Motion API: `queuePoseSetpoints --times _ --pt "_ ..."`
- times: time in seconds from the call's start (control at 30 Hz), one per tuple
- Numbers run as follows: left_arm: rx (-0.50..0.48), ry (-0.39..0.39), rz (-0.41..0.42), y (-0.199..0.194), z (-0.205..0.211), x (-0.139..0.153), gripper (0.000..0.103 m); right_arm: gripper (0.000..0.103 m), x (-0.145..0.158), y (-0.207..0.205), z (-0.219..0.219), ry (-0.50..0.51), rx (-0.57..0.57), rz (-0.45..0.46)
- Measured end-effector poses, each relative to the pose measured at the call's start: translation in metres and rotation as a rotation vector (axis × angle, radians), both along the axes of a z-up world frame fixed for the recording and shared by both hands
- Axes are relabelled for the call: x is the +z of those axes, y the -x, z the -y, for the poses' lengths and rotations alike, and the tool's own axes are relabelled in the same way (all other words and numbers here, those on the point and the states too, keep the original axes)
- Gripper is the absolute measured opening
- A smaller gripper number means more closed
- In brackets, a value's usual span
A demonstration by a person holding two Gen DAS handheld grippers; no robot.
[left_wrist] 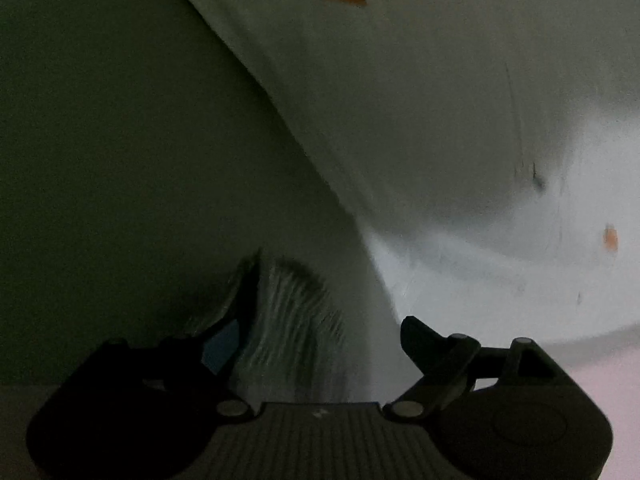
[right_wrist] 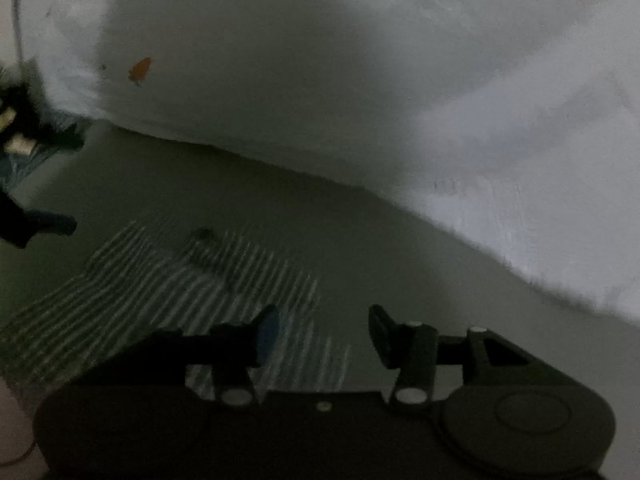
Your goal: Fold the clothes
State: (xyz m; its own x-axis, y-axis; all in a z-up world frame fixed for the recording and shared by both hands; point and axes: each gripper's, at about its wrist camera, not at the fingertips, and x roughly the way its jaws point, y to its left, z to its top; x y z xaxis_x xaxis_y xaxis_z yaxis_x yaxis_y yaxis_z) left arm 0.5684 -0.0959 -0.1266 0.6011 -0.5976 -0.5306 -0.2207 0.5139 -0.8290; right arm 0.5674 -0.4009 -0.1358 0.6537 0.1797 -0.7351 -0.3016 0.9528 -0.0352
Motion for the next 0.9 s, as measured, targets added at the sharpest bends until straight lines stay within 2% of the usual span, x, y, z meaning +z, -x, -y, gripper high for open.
queuePoseSetpoints --times 0.13,0.3,0.33,0.37,0.4,0.47,0.57,0.63,0.67,0.73,0.8,0.87,0.9 --pt "-0.189 -0.062 0.065 0.025 0.032 0.003 0.088 0.052 -0.02 0.032 -0.004 -0.082 -0.135 -0.039" --pt "-0.374 -0.262 0.144 0.063 0.068 0.005 0.085 0.053 -0.034 0.073 -0.009 -0.13 -0.2 -0.096" --pt "-0.384 -0.31 0.152 0.061 0.075 0.001 0.057 0.053 -0.037 0.077 -0.009 -0.142 -0.206 -0.103" --pt "-0.393 -0.358 0.16 0.059 0.081 -0.004 0.014 0.053 -0.037 0.081 -0.011 -0.134 -0.207 -0.096" --pt "-0.398 -0.402 0.166 0.058 0.086 -0.009 0.014 0.053 -0.037 0.085 -0.013 -0.122 -0.205 -0.084" --pt "-0.32 -0.431 0.14 0.061 0.071 -0.02 0.013 0.053 -0.034 0.093 -0.016 -0.105 -0.207 -0.058" --pt "-0.182 -0.402 0.04 0.064 0.051 -0.048 0.013 0.053 -0.026 0.109 -0.017 -0.133 -0.207 -0.014" --pt "-0.119 -0.374 -0.011 0.062 0.046 -0.071 0.013 0.06 -0.026 0.117 -0.022 -0.121 -0.198 0.008" --pt "-0.085 -0.34 -0.014 0.065 0.043 -0.075 0.013 0.063 -0.032 0.12 -0.026 -0.112 -0.188 0.009" --pt "-0.084 -0.348 -0.028 0.064 0.047 -0.068 0.015 0.063 -0.046 0.123 -0.034 -0.087 -0.184 -0.013" --pt "-0.134 -0.421 -0.014 0.06 0.056 -0.054 0.025 0.063 -0.055 0.123 -0.037 -0.058 -0.195 -0.038" --pt "-0.171 -0.498 -0.002 0.059 0.06 -0.037 0.058 0.063 -0.054 0.122 -0.035 -0.05 -0.208 -0.041" --pt "-0.165 -0.513 0.017 0.054 0.063 -0.027 0.064 0.066 -0.049 0.121 -0.031 -0.07 -0.219 -0.025"
